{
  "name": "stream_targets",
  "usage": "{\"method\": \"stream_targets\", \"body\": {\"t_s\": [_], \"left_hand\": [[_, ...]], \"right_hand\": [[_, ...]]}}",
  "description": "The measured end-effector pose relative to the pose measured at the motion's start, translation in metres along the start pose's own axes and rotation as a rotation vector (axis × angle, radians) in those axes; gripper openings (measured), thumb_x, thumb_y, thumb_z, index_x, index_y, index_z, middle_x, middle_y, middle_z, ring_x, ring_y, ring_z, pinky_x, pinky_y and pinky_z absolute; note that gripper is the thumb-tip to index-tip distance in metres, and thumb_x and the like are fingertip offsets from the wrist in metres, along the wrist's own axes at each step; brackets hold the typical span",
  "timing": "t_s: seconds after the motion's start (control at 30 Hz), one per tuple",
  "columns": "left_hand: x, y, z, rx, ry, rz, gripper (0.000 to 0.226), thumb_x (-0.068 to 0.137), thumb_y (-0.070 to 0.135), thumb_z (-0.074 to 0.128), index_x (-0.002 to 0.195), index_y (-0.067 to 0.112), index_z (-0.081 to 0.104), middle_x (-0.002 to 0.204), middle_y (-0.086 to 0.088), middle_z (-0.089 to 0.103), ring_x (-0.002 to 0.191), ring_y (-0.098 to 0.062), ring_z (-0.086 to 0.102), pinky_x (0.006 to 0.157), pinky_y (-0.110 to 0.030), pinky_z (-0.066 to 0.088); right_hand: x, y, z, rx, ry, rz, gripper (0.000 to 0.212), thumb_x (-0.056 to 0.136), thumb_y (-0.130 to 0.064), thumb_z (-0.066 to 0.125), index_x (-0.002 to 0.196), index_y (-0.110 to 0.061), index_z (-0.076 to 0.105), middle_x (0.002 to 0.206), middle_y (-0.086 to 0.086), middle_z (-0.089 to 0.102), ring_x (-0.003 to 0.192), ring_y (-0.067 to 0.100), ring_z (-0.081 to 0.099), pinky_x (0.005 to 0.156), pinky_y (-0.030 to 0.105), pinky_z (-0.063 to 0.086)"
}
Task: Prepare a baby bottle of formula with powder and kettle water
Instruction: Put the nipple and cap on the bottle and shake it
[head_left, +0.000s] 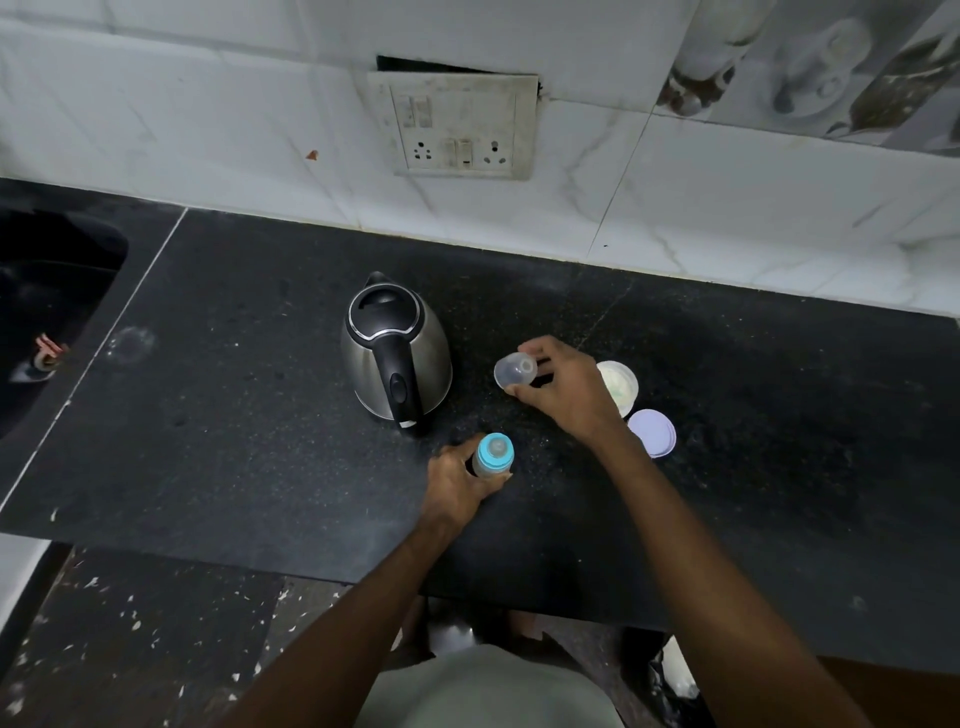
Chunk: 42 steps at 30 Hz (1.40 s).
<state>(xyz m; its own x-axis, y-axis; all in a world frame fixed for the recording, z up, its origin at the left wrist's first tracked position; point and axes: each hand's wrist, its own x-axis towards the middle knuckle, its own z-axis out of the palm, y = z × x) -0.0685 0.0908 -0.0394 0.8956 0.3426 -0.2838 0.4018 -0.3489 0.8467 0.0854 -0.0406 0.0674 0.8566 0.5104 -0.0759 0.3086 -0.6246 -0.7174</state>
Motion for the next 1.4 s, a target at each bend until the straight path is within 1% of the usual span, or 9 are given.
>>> {"method": "stream_targets", "body": {"t_s": [0.13, 0.23, 0.43, 0.7, 0.83, 1.03, 1.2, 1.33, 1.4], "left_hand": [[-0.001, 0.000, -0.001, -0.012, -0.005, 0.004, 0.067, 0.073, 0.026, 0.096, 0.135, 0.019, 0.071, 0.128, 0.003, 0.075, 0.118, -0.008, 0.068, 0.108, -0.029, 0.052], [-0.002, 0.000, -0.002, -0.039, -0.018, 0.027, 0.057, 0.074, 0.024, 0.095, 0.128, 0.020, 0.074, 0.118, 0.007, 0.078, 0.108, -0.003, 0.071, 0.101, -0.028, 0.057], [-0.003, 0.000, -0.003, -0.055, -0.022, 0.035, 0.052, 0.076, 0.020, 0.094, 0.124, 0.015, 0.076, 0.108, 0.006, 0.079, 0.095, 0.006, 0.070, 0.082, -0.005, 0.049], [-0.004, 0.001, -0.004, -0.058, -0.022, 0.032, 0.057, 0.077, 0.021, 0.093, 0.130, 0.017, 0.073, 0.113, 0.005, 0.079, 0.101, -0.004, 0.073, 0.094, -0.024, 0.058], [-0.003, 0.000, -0.005, -0.069, -0.029, 0.013, 0.055, 0.078, 0.018, 0.092, 0.129, 0.014, 0.073, 0.113, 0.004, 0.078, 0.100, -0.004, 0.072, 0.089, -0.011, 0.054], [-0.002, 0.001, -0.004, -0.066, -0.032, 0.001, 0.056, 0.078, 0.017, 0.092, 0.130, 0.013, 0.072, 0.116, 0.003, 0.077, 0.102, -0.007, 0.071, 0.086, -0.004, 0.050], [-0.004, 0.004, -0.004, -0.079, -0.026, -0.001, 0.056, 0.080, 0.019, 0.091, 0.131, 0.013, 0.071, 0.117, 0.003, 0.077, 0.103, -0.007, 0.071, 0.098, -0.024, 0.056], [-0.006, 0.005, -0.005, -0.070, -0.019, -0.018, 0.050, 0.083, 0.020, 0.089, 0.129, 0.015, 0.072, 0.110, 0.008, 0.076, 0.094, -0.001, 0.070, 0.083, -0.003, 0.050], [-0.006, 0.007, -0.004, -0.070, -0.017, -0.021, 0.048, 0.084, 0.018, 0.088, 0.128, 0.013, 0.072, 0.108, 0.008, 0.075, 0.091, 0.003, 0.068, 0.079, 0.000, 0.047]], "right_hand": [[-0.037, -0.027, -0.017, 0.016, -0.013, -0.114, 0.050, 0.076, -0.025, 0.089, 0.121, -0.021, 0.068, 0.111, -0.007, 0.071, 0.100, 0.006, 0.067, 0.088, 0.027, 0.057], [-0.057, -0.032, -0.013, -0.003, -0.093, -0.111, 0.052, 0.077, -0.025, 0.087, 0.124, -0.025, 0.066, 0.115, -0.006, 0.068, 0.102, 0.007, 0.067, 0.090, 0.032, 0.059], [-0.074, -0.020, 0.011, -0.064, -0.175, -0.072, 0.053, 0.080, -0.017, 0.081, 0.130, -0.025, 0.065, 0.118, -0.002, 0.066, 0.103, 0.014, 0.069, 0.089, 0.040, 0.060], [-0.068, -0.012, 0.032, -0.144, -0.224, -0.036, 0.061, 0.080, -0.014, 0.083, 0.137, -0.022, 0.063, 0.126, 0.000, 0.064, 0.112, 0.021, 0.067, 0.097, 0.044, 0.057], [-0.067, -0.014, 0.038, -0.185, -0.227, -0.046, 0.060, 0.080, -0.013, 0.083, 0.136, -0.020, 0.064, 0.126, 0.003, 0.065, 0.112, 0.023, 0.067, 0.097, 0.045, 0.056], [-0.067, -0.014, 0.038, -0.257, -0.234, -0.064, 0.061, 0.082, -0.014, 0.083, 0.139, -0.019, 0.062, 0.126, 0.007, 0.067, 0.113, 0.026, 0.066, 0.099, 0.046, 0.054], [-0.066, -0.015, 0.038, -0.377, -0.271, -0.107, 0.061, 0.090, -0.015, 0.075, 0.146, -0.028, 0.057, 0.128, 0.008, 0.066, 0.115, 0.027, 0.064, 0.098, 0.038, 0.050], [-0.062, -0.016, 0.039, -0.366, -0.304, -0.060, 0.053, 0.089, -0.017, 0.071, 0.139, -0.030, 0.060, 0.109, 0.006, 0.071, 0.103, 0.027, 0.067, 0.083, 0.034, 0.053], [-0.062, -0.016, 0.041, -0.353, -0.318, -0.042, 0.051, 0.089, -0.020, 0.071, 0.137, -0.031, 0.059, 0.104, 0.005, 0.071, 0.101, 0.028, 0.066, 0.082, 0.036, 0.055]]}}
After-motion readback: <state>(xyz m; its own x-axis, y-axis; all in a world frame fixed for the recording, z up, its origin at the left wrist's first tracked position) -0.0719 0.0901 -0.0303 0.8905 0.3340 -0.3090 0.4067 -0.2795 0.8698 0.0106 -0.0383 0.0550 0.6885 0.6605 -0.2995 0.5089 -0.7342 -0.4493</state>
